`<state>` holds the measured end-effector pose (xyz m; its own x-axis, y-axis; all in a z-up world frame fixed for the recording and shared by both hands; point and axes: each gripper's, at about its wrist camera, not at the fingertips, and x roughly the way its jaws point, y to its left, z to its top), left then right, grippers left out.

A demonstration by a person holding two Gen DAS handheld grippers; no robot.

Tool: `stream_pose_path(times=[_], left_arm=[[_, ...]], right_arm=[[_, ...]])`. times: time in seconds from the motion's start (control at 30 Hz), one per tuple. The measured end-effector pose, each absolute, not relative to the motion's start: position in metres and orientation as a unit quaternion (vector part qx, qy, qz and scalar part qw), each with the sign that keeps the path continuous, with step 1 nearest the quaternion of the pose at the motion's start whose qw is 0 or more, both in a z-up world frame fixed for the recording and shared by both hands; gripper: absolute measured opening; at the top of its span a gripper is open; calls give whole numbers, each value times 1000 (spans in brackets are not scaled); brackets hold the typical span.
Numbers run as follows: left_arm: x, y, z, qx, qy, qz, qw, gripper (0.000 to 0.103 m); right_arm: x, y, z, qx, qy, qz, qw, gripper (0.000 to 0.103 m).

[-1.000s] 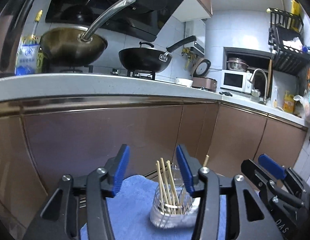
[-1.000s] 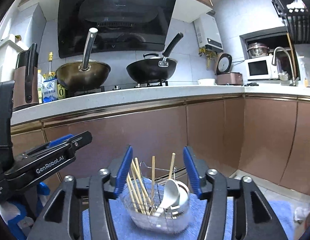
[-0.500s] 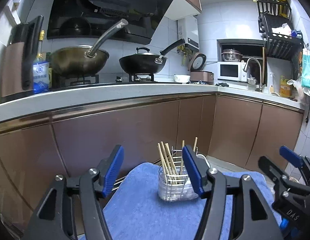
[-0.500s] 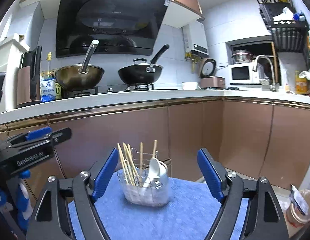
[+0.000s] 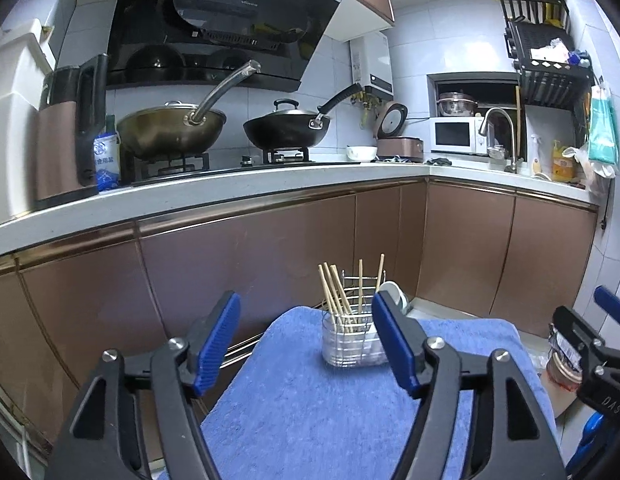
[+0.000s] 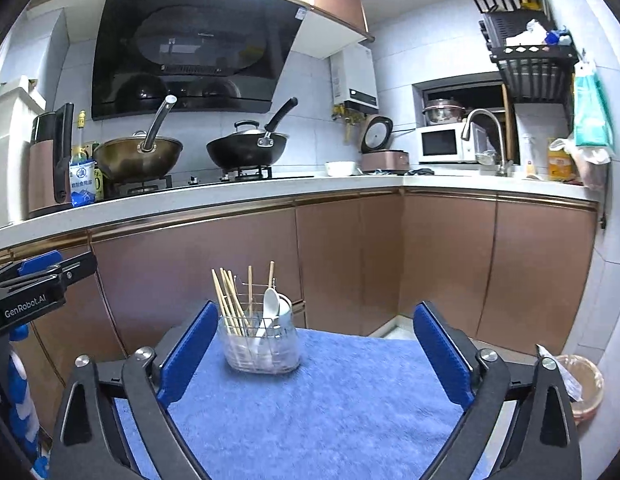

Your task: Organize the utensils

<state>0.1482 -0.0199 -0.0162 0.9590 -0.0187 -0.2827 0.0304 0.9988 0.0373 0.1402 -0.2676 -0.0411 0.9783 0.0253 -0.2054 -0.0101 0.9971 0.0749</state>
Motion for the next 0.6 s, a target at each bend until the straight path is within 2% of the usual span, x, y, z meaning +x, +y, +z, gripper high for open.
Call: stream_pose_path(times=[0.17, 0.6], left_arm=[[125, -20, -14, 25, 143, -6, 989, 68], [72, -8, -6, 27, 114, -4, 993, 71]], right_arm=[[113, -272, -39, 42, 100, -3, 994, 102], [71, -272, -45, 49, 108, -17, 993, 102]])
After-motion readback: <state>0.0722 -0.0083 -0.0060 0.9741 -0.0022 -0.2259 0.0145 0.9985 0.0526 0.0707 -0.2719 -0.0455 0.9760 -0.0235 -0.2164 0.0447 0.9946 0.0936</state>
